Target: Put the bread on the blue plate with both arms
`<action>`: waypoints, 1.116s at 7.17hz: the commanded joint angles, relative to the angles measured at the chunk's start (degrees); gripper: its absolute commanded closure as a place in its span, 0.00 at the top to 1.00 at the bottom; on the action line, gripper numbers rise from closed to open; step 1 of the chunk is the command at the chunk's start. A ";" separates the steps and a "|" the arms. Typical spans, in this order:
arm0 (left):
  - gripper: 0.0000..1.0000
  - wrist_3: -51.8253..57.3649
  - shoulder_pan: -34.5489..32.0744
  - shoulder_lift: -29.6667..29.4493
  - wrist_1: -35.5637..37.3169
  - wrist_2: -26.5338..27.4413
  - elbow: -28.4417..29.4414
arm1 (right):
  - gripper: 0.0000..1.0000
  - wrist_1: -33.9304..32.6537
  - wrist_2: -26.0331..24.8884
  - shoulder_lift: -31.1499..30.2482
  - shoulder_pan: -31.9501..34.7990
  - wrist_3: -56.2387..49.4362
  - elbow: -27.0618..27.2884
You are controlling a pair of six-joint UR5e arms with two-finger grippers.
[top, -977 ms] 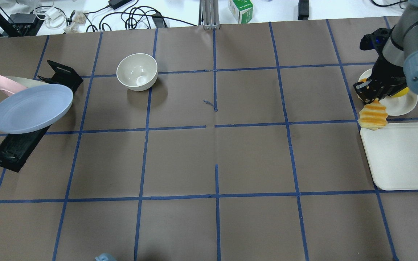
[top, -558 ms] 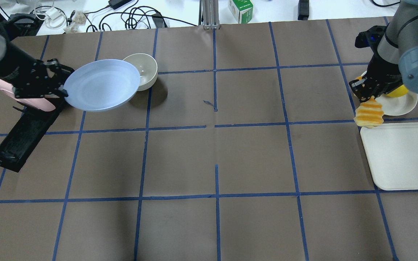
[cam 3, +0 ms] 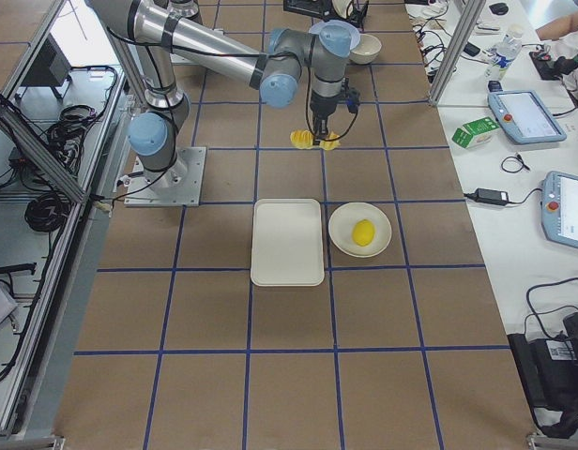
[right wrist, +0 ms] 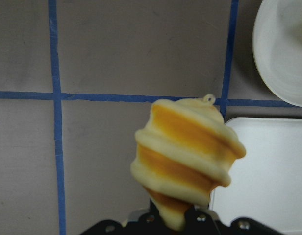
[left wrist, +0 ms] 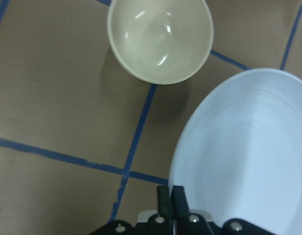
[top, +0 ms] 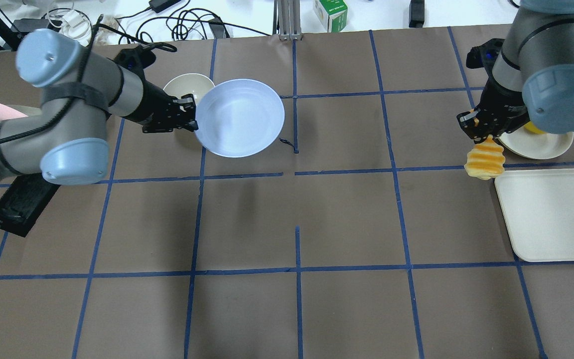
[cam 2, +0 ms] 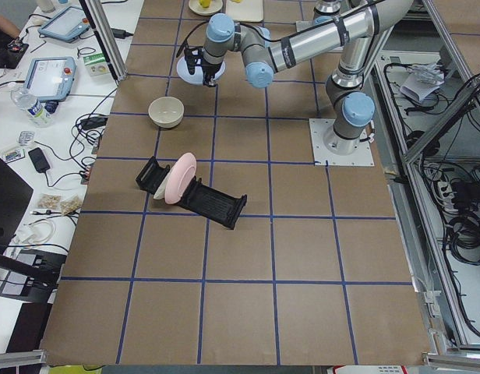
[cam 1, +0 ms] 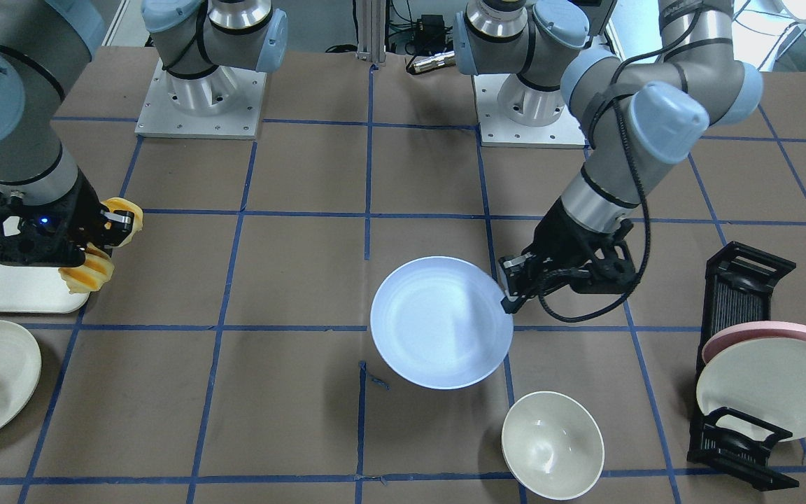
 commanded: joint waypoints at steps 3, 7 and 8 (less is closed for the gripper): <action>0.00 0.51 -7.48 -11.52 9.92 0.36 -0.86 | 0.00 0.40 3.45 0.41 9.15 16.83 0.31; 1.00 0.86 -8.28 -12.16 10.02 0.36 -1.12 | 0.00 -0.81 9.83 1.73 16.64 24.86 3.19; 1.00 0.87 -8.11 -10.67 9.50 0.54 -0.25 | 0.00 -8.31 10.04 4.61 19.78 24.62 3.21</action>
